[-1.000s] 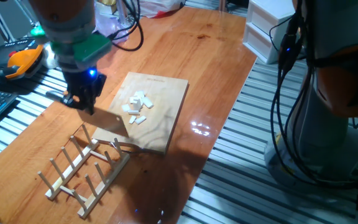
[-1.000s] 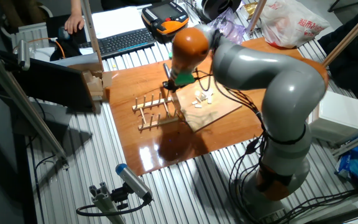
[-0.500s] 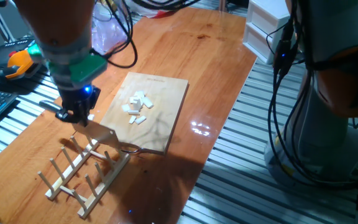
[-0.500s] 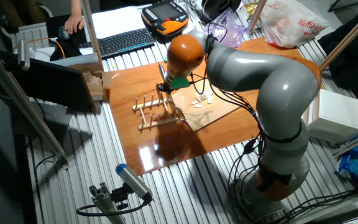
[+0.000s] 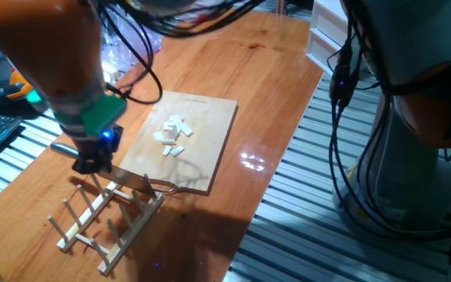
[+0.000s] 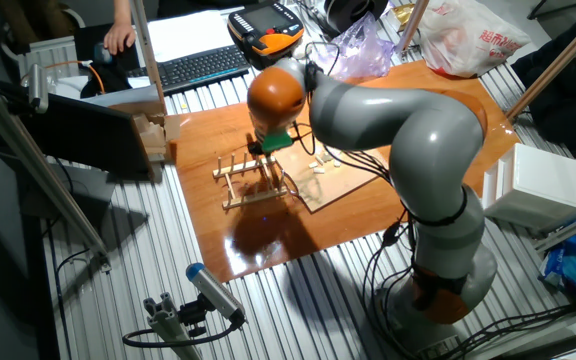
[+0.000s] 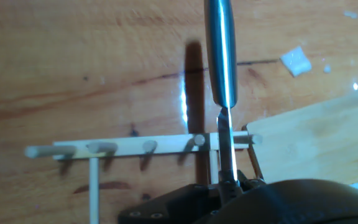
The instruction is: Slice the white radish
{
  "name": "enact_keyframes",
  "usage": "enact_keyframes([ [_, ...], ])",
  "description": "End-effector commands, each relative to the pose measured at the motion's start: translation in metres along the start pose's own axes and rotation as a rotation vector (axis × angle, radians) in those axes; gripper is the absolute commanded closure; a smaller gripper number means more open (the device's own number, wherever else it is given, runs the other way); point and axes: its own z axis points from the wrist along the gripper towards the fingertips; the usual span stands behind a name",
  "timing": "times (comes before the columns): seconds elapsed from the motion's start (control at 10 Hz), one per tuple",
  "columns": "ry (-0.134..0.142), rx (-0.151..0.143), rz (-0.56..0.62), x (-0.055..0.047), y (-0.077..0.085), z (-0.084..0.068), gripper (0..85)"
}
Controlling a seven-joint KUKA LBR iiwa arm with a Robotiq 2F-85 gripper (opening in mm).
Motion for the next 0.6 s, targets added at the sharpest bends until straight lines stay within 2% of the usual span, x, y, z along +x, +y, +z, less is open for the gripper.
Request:
enact_keyframes([
  [0.0,-0.003,-0.007,0.012,0.0036,-0.0036,0.0060,85.0],
  [0.1,-0.015,-0.013,0.022,0.0053,-0.0051,0.0103,68.0],
  [0.2,-0.004,-0.017,0.030,0.0047,-0.0051,0.0119,68.0],
  [0.3,-0.005,-0.017,0.041,0.0048,-0.0046,0.0113,68.0],
  [0.4,0.006,-0.005,0.064,0.0052,-0.0026,0.0092,51.0],
  [0.5,0.012,-0.002,0.079,0.0058,-0.0004,0.0066,51.0],
])
